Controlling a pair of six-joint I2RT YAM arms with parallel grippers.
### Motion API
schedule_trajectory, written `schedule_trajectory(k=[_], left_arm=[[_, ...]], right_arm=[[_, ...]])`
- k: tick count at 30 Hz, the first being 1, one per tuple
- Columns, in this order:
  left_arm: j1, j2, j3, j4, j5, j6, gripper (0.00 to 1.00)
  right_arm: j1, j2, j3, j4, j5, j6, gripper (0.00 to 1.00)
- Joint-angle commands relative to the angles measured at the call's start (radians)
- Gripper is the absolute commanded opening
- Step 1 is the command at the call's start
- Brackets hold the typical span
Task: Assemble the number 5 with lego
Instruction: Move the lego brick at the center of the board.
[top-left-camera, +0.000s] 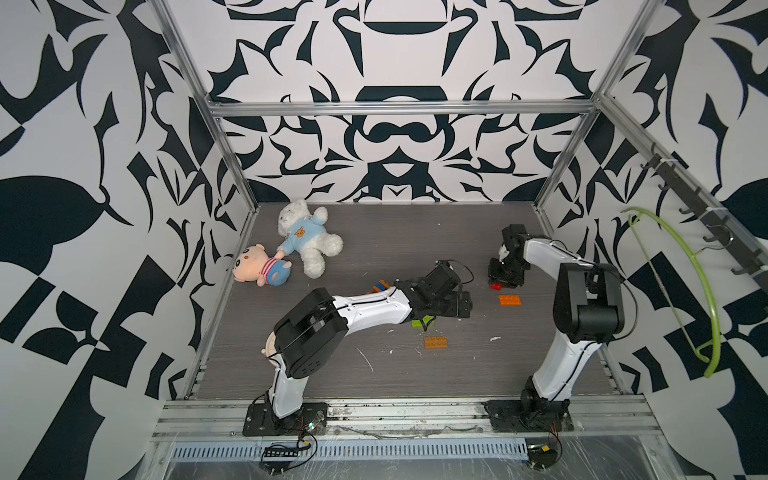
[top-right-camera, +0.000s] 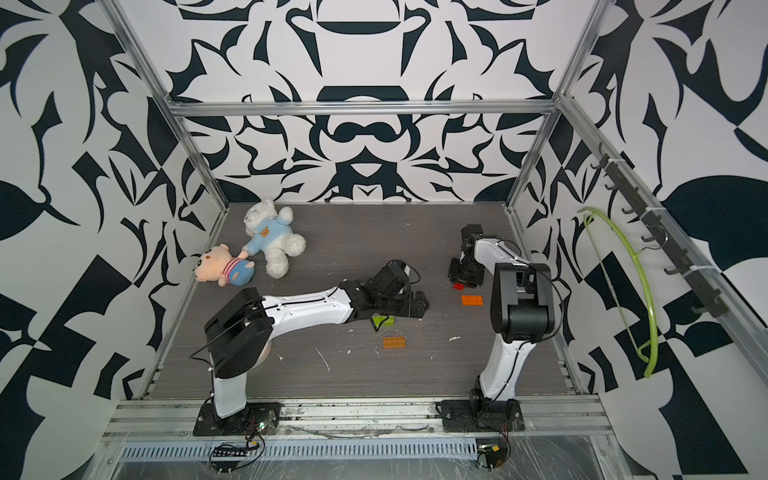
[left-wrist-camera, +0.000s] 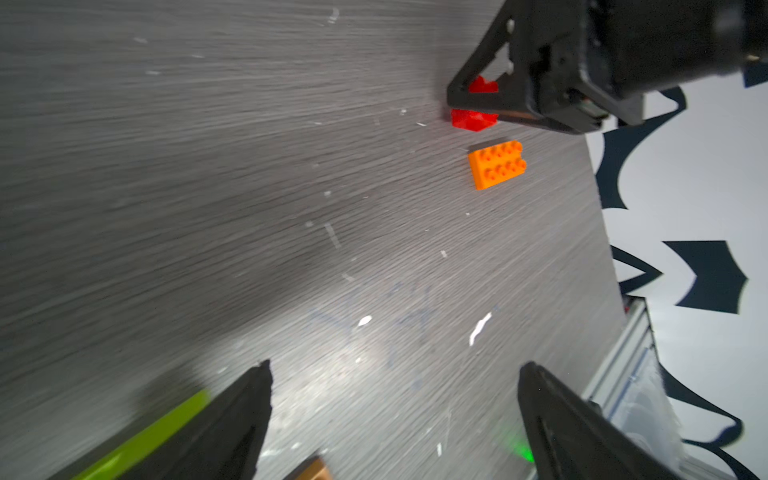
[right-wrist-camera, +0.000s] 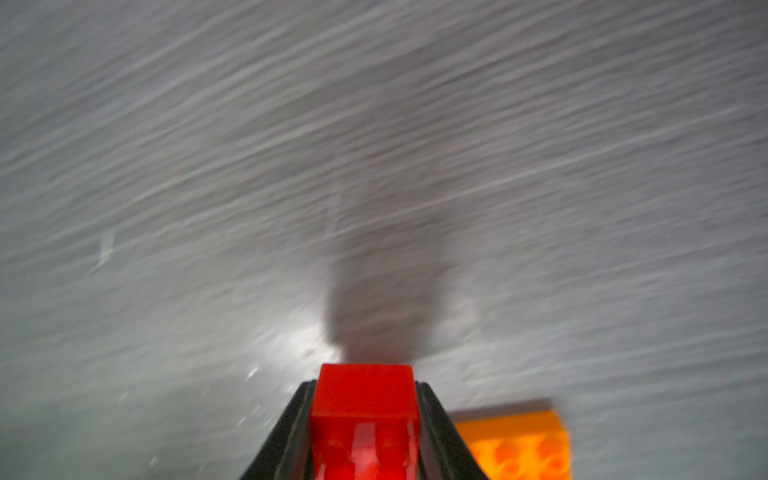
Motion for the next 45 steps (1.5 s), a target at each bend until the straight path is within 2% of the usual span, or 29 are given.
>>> schedule_trajectory(k=[1,12,22,26,32,36,45], left_arm=[[0.002,-0.095,-0.041,0.008,-0.094,0.005,0.99],[0.002,-0.225,-0.212,0.035,-0.169,-0.06,0.99],[0.001,-0.248,-0.239,0.039,-0.196,-0.084,0.99],[0.001,-0.26,-0.246,0.035,-0.212,-0.086,0.99],[0.001,-0.263,-0.253,0.036,-0.211,-0.093,0.99],[0.001,-0.264,-0.251,0.041,-0.206,-0.096,0.99],[0.001,-0.243,-0.232,0.039,-0.189,-0.094,0.99]], right_arm=[[0.054,-0.072,-0.033,-0.023,-0.01,0.037,0.37],[0.213,-0.21,-0.199,0.003,-0.022,0.105,0.38],[0.34,-0.241,-0.294,0.028,0.031,0.181,0.38],[0.351,-0.226,-0.303,0.025,0.048,0.197,0.41],[0.364,-0.223,-0.301,0.017,0.065,0.2,0.52],[0.365,-0.216,-0.3,0.006,0.07,0.19,0.52],[0.37,-0.201,-0.282,0.011,0.064,0.127,0.45]])
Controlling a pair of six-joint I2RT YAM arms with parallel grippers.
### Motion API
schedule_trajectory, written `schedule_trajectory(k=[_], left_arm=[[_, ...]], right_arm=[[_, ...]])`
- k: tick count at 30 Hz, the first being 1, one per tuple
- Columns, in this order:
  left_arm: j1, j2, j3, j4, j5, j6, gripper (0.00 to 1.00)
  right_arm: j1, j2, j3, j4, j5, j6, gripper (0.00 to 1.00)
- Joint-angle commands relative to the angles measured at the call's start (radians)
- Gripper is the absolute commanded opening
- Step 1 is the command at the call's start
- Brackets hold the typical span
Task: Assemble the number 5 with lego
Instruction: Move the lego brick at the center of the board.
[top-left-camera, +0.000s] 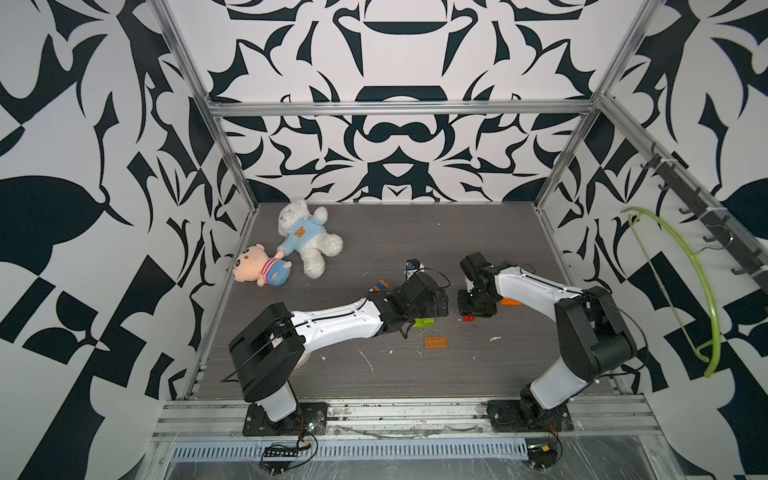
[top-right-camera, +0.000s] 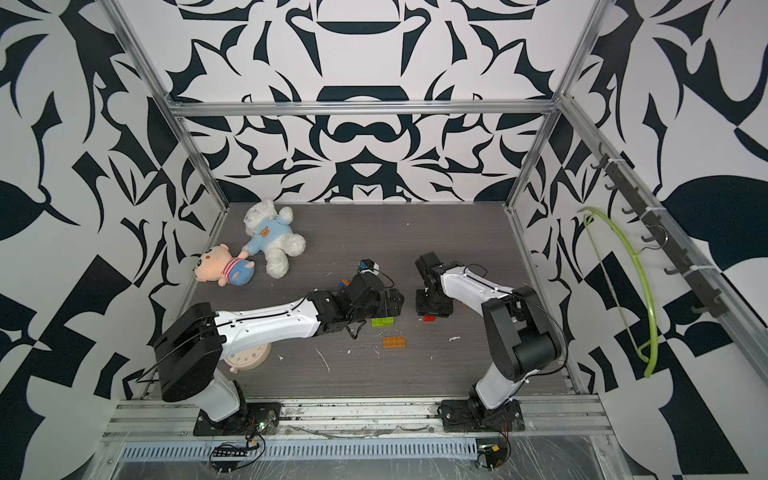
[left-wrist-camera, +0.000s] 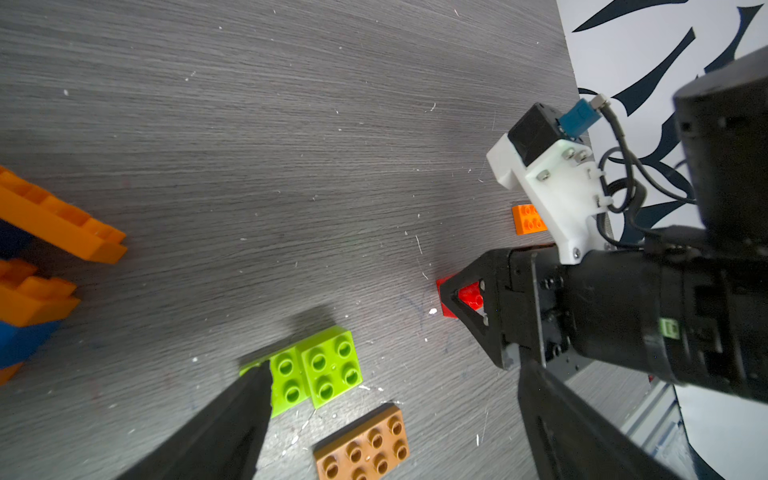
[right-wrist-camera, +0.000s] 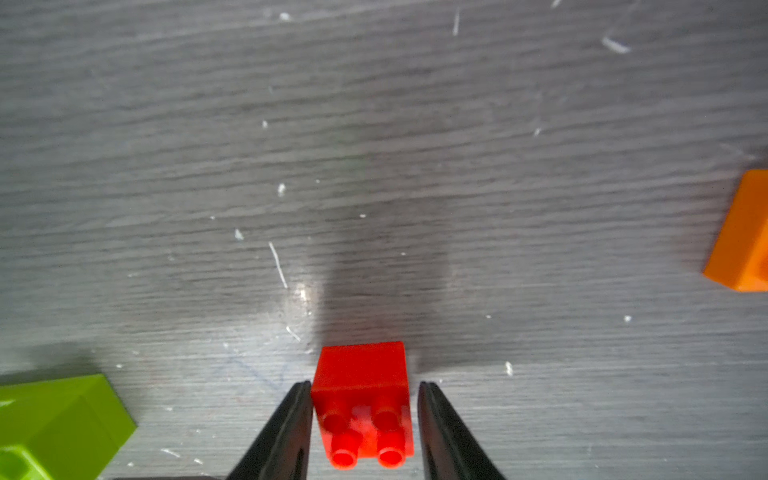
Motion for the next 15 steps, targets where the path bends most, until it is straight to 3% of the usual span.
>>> schedule_trajectory(k=[1,10,15], left_arm=[[0.001,-0.002,0.007,0.007,0.013,-0.002,0.99],[0.0,-0.004,0.001,0.006,0.007,-0.003,0.99],[0.0,0.005,0.011,0.006,0.014,-0.003,0.99]], right_arm=[[0.005,0.016,0.02,-0.023,0.021,-0.026,0.45],[0.006,0.003,0.012,-0.029,0.012,-0.031,0.42],[0.006,-0.013,0.013,-0.034,0.017,-0.032,0.49]])
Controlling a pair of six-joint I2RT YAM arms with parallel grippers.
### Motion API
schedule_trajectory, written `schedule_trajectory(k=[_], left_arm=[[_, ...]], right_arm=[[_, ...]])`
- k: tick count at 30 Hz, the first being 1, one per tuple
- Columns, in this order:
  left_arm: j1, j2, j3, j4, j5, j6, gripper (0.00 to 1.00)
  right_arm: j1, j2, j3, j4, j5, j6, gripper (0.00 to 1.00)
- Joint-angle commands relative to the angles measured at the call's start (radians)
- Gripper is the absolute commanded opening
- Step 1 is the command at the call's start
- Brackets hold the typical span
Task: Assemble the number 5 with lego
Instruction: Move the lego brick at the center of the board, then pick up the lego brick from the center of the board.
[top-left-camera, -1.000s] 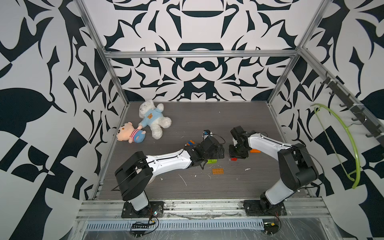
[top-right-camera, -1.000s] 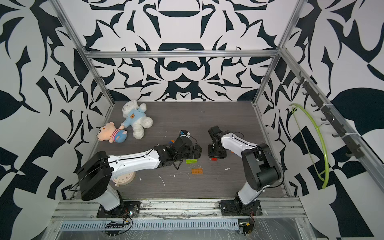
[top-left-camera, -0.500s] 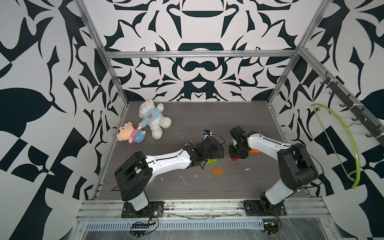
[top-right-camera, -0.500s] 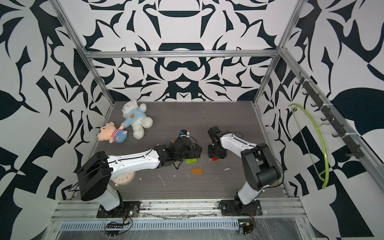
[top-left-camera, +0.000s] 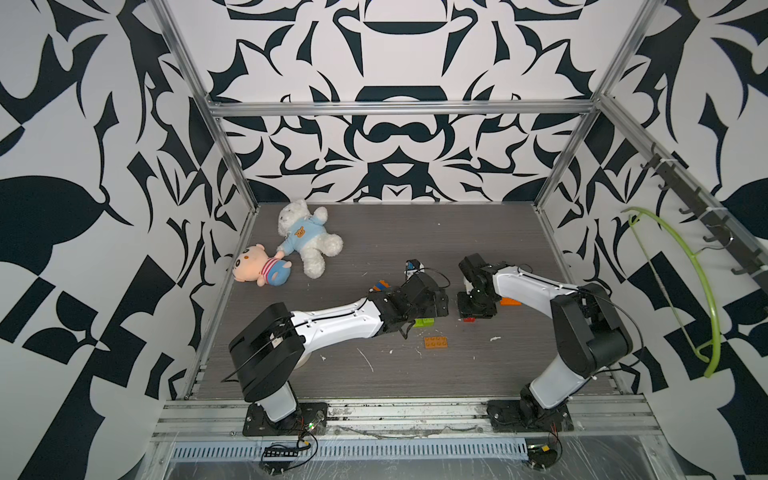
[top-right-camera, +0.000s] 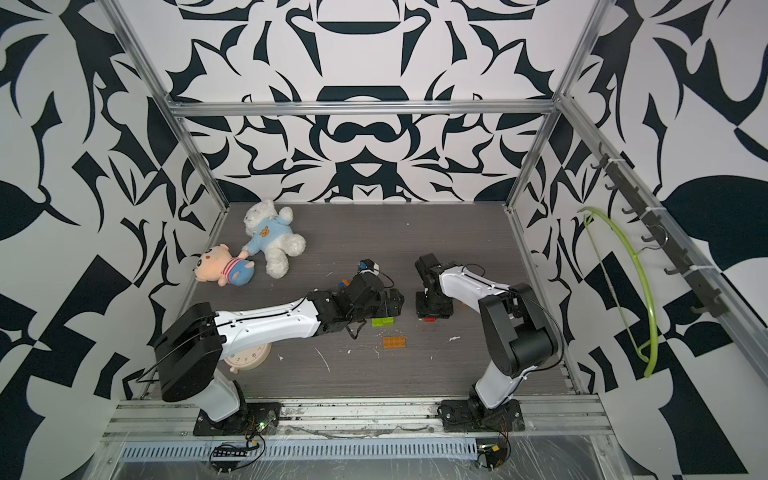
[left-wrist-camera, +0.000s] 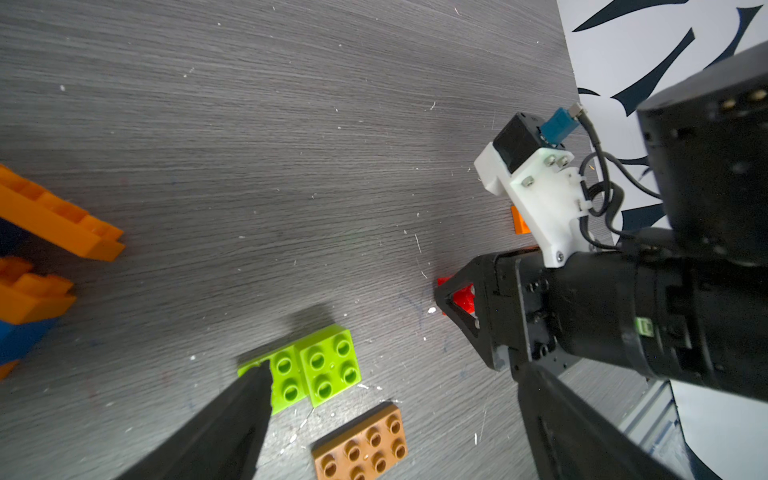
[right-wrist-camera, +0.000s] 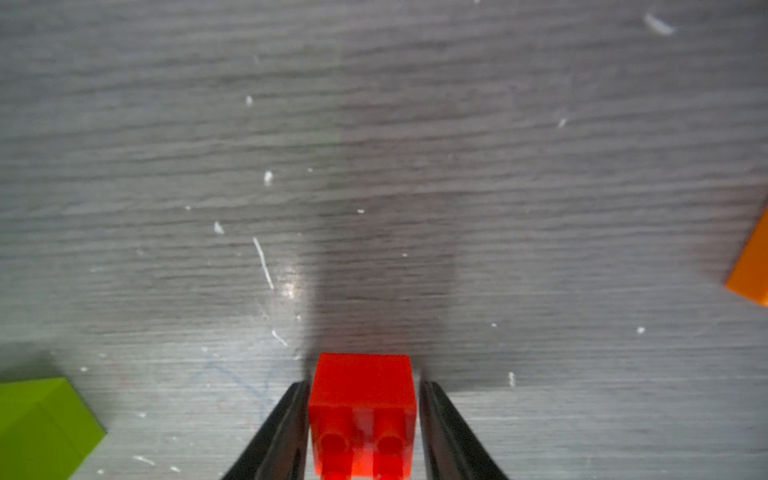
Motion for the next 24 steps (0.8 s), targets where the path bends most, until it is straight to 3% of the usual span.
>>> schedule_trajectory(k=[1,11,19,24], left_arm=[[0.001,0.008,0.011,0.005,0.011,0.005,0.99],[0.001,0.008,0.003,0.007,0.009,0.002,0.99],[0.0,0.008,0.005,0.01,0.012,0.006,0.99],[0.0,0.013,0.004,0.01,0.017,0.006,0.99]], right_arm=[[0.005,-0.035,0.014,-0.027,0.016,-0.005,0.49],[0.005,-0.032,0.009,-0.025,0.01,-0.008,0.4],[0.005,-0.036,0.01,-0.029,0.019,-0.002,0.49],[0.005,-0.032,0.013,-0.027,0.018,0.002,0.47]])
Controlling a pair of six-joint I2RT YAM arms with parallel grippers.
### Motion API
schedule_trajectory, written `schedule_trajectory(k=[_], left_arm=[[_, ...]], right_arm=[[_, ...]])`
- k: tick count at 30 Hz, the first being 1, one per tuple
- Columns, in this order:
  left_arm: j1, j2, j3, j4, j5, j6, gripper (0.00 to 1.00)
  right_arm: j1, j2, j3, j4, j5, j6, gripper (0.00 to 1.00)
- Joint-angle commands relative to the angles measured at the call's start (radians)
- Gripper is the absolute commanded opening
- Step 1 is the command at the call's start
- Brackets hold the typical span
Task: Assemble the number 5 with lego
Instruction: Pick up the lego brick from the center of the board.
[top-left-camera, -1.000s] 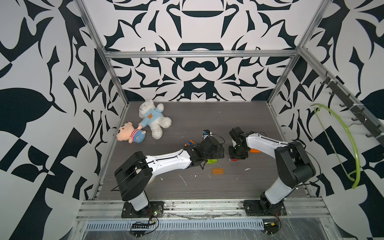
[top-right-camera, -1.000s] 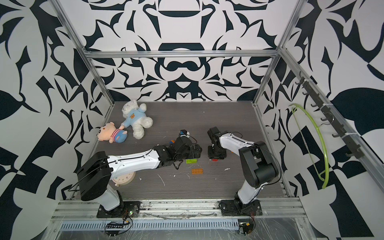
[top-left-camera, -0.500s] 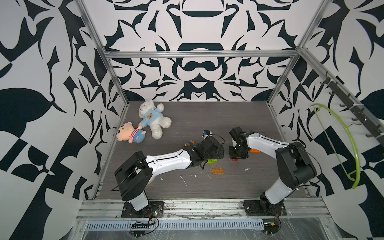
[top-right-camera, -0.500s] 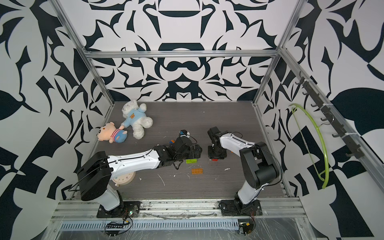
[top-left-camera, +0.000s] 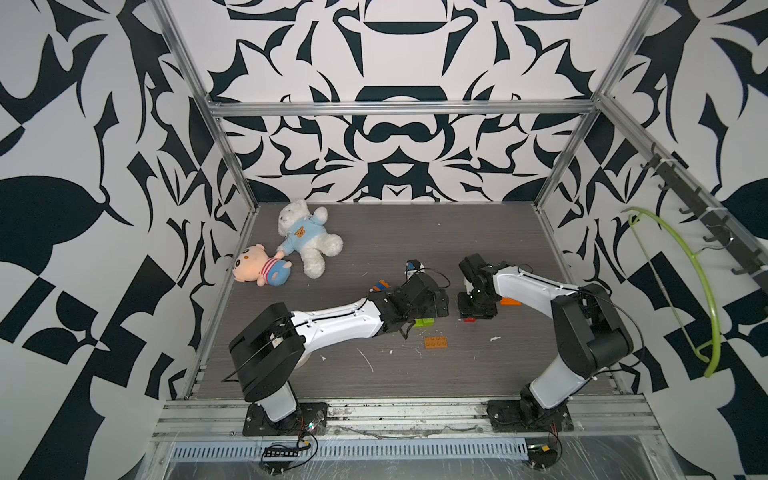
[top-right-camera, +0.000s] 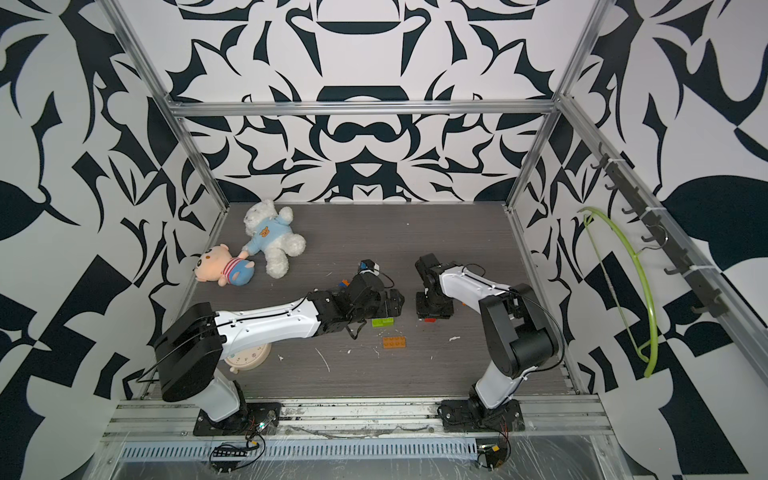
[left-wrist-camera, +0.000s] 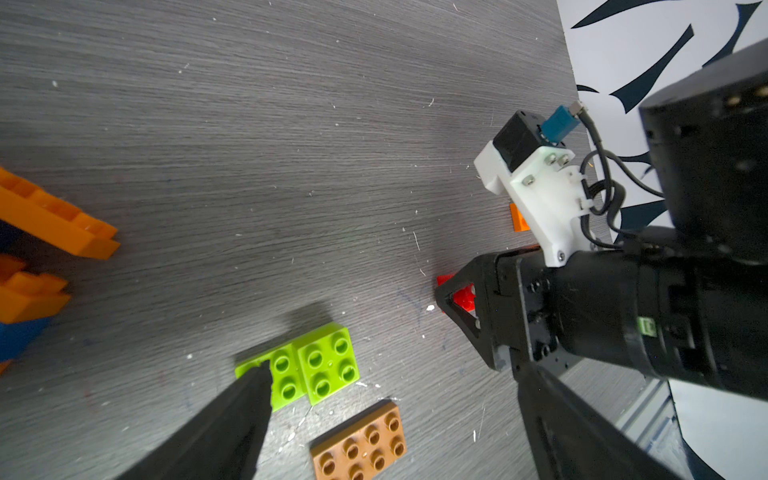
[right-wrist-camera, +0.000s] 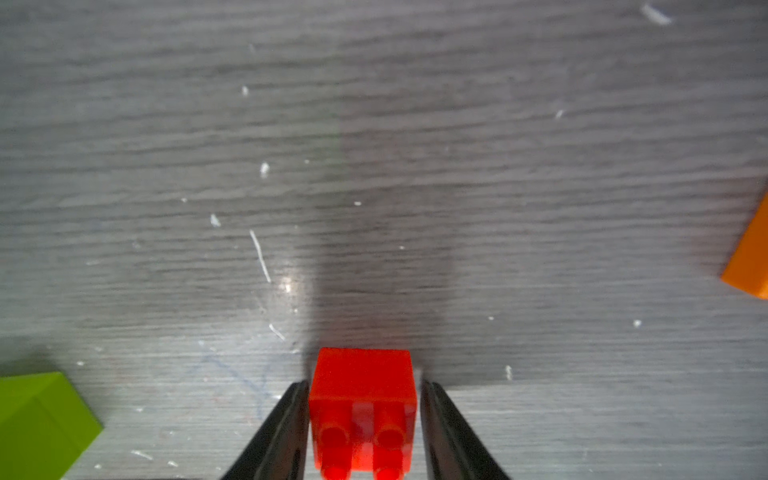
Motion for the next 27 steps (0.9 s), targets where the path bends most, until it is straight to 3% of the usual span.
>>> schedule_trajectory(k=[1,19,27], left_arm=[[0.0,0.012,0.003,0.011,0.01,0.004,0.99],[0.0,0.019,0.008,0.011,0.013,0.004,0.99],[0.001,-0.003,-0.009,0.007,-0.013,0.001,0.99]], right_arm=[[0.005,-0.031,0.013,-0.019,0.016,0.003,0.47],[0.008,-0.059,0.009,-0.024,-0.001,0.014,0.38],[0.021,-0.123,-0.01,-0.065,-0.009,0.035,0.39]])
